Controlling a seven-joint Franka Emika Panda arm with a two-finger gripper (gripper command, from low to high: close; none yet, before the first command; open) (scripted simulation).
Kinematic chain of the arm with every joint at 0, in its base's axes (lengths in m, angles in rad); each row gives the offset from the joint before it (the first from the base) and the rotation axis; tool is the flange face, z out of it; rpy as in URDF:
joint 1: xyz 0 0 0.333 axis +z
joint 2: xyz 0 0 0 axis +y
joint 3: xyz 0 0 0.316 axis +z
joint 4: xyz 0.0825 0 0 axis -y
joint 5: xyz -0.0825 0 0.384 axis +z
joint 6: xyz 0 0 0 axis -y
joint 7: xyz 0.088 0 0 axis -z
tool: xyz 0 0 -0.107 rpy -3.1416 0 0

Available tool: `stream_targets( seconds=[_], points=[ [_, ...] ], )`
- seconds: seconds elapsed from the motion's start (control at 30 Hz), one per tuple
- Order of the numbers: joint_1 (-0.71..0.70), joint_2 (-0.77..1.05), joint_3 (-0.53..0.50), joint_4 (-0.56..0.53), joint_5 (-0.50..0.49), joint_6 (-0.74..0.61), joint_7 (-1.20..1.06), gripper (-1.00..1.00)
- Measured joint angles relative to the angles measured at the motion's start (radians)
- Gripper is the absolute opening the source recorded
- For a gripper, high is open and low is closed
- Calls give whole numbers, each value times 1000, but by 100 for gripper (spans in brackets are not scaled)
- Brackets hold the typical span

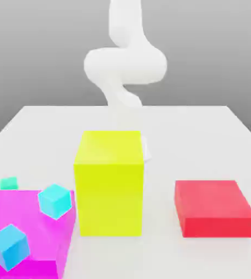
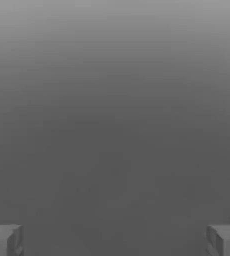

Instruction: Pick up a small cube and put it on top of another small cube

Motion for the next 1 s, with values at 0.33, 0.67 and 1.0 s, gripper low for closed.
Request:
stream_targets(
  seconds=[0.33, 0.67, 1.0],
  points=[
    [56, 368, 102, 83, -55, 56, -43, 0],
    [146, 732, 185, 165, -136, 109, -67, 0],
    [242, 1094, 232, 247, -203, 163, -101, 0]
  ],
)
